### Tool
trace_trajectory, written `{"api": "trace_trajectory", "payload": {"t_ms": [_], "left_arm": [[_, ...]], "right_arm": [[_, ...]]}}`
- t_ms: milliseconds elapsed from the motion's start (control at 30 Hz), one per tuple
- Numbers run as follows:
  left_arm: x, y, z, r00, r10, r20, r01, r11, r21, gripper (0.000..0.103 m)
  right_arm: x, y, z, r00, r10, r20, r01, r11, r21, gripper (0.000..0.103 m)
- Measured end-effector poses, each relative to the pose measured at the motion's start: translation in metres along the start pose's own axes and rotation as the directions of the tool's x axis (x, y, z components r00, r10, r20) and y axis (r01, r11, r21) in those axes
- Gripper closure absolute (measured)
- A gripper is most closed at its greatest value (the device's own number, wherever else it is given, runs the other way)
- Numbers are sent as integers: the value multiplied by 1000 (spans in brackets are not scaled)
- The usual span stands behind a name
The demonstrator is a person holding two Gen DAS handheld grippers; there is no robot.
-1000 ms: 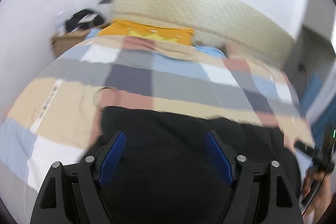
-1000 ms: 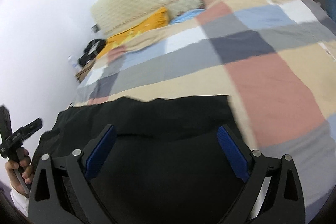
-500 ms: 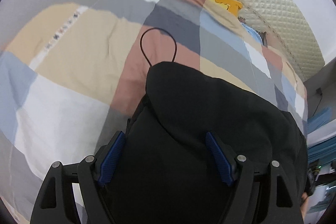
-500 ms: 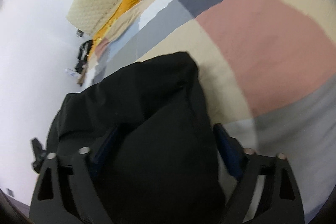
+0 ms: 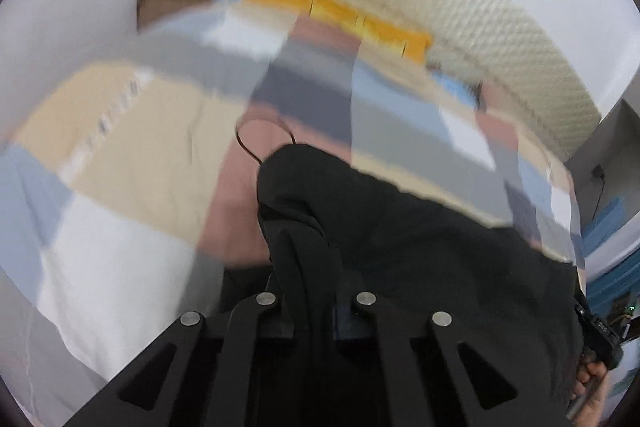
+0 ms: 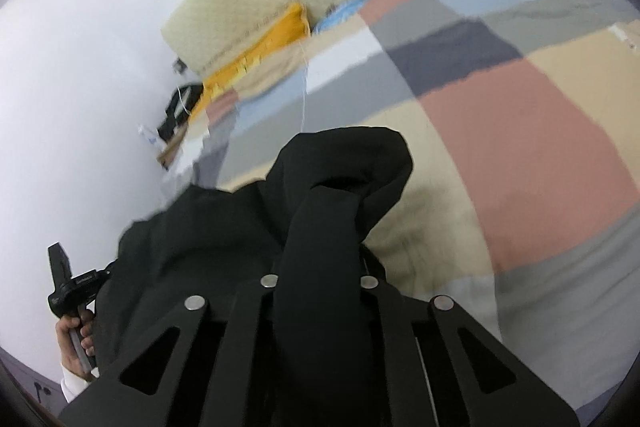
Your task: Fold large clothes
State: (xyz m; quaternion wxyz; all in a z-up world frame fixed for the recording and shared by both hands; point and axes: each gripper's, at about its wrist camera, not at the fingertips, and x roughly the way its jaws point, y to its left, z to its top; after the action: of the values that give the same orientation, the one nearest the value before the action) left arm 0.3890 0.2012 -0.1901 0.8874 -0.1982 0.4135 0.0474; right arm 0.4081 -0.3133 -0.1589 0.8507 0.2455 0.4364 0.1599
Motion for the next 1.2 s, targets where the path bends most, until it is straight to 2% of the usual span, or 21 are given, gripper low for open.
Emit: {"api": "trace_trajectory", "payload": {"t_ms": [100,167,267,333,467,700,800,867,900,967,1033,1100,1200], "left_arm": [[-17,-8,11,994,4,105,-4,1000,-1,95],[-17,-13,18,991,20,134,-21,1000,4,95],[0,-18,24,993,64,103,-68,997,28,95],[19,-15,22,995,94,42,-95,995,38,95],[37,-9,13,994,110,-20,-109,993,48,95],[26,-9,3,993,120,11,-121,991,51,91],[12,-8,2,992,119,37,-120,992,33,89],[0,-11,-2,991,123,54,-125,991,36,87],[-8,-13,-4,991,118,63,-121,992,36,82],[-25,-17,-9,989,120,90,-123,992,30,63],[-49,-22,-16,979,122,160,-129,991,34,34],[-71,-30,-22,962,156,226,-174,983,64,27],[-98,-40,-27,950,165,265,-194,977,89,27]], "right_arm": [[-11,9,12,998,-45,53,47,998,-39,96],[-12,12,20,995,-70,73,74,996,-50,96],[-1,7,22,993,-109,54,113,991,-69,96],[16,-3,17,991,-136,14,136,988,-72,95],[39,-20,5,985,-167,-40,164,985,-60,94],[37,-23,1,978,-208,-16,207,976,-68,89],[28,-16,0,967,-254,4,254,965,-70,73],[18,-12,-3,961,-276,30,277,959,-50,46],[9,-9,-5,957,-283,63,286,957,-43,42],[-6,-3,-10,952,-290,100,295,955,-31,42],[-18,1,-13,951,-286,121,291,956,-22,42],[-32,12,-17,944,-295,146,303,952,-38,42],[-60,32,-21,933,-300,196,319,945,-72,42]]}}
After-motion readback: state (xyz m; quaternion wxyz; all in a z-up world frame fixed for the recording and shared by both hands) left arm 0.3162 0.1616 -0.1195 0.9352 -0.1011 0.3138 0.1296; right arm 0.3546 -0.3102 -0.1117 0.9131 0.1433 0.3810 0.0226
